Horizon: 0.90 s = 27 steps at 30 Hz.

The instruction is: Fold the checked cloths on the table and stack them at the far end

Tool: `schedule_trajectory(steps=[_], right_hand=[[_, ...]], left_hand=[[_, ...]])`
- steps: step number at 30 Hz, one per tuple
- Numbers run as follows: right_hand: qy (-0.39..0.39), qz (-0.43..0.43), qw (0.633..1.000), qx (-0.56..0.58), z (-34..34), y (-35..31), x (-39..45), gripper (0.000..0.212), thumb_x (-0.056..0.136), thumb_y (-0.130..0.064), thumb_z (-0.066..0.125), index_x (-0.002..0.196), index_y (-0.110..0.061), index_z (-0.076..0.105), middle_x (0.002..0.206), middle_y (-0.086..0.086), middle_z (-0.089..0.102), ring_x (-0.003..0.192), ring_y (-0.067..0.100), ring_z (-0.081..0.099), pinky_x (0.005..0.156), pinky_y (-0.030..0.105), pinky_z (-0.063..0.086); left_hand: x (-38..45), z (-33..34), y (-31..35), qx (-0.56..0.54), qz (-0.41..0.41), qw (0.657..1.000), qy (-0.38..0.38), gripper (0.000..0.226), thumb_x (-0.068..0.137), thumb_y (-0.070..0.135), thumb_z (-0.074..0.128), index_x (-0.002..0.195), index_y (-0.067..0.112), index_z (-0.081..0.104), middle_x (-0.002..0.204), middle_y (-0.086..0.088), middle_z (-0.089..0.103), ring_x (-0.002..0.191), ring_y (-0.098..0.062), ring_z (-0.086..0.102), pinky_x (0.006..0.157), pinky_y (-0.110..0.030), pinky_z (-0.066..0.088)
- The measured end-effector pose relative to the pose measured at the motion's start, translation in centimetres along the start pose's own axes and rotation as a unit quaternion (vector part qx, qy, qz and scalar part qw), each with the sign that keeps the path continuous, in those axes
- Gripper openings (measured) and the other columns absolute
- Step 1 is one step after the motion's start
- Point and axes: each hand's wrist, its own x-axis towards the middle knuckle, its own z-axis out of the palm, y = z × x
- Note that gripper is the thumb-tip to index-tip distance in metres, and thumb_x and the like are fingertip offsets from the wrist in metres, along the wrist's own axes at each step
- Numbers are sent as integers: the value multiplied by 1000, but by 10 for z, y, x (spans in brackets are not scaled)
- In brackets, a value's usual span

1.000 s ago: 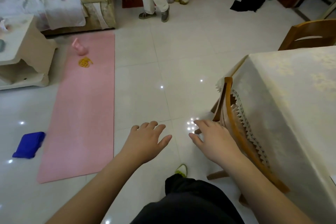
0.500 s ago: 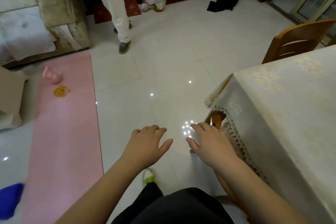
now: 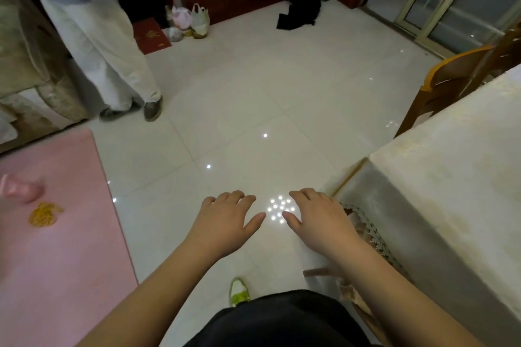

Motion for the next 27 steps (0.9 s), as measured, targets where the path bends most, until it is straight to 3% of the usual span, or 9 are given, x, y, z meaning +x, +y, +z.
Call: schedule_trajectory(steps=[5,13,19,27], right_hand=[[13,42,999,10,-20,-8,49,56,101,-51,31,149,-23,31,151,0,37,134,21,39,108,35,33],[19,90,995,31,-43,22,125,57,101,-52,31,150,-24,29,152,0,36,135,20,39,107,34,33],[42,143,989,21,-72,74,195,58,101,-51,29,151,-22,24,150,1,39,132,21,42,105,34,33],[76,167,983,17,-147,150,271,55,101,-41,31,151,-22,21,150,1,37,131,20,41,108,33,29]], left_hand=[[59,-28,-39,16,34,999,-1,93,74,70,-11,145,33,36,148,8,42,134,-16,41,106,-39,32],[168,-53,-48,39,95,995,-7,90,76,70,-10,146,34,34,147,10,42,133,-14,41,106,-39,33],[277,-77,-30,50,102,994,-7,92,74,66,-12,150,31,27,149,8,40,135,-16,38,110,-40,29],[397,-134,13,62,122,990,28,88,77,64,-8,147,31,34,150,6,39,138,-16,34,113,-43,25]])
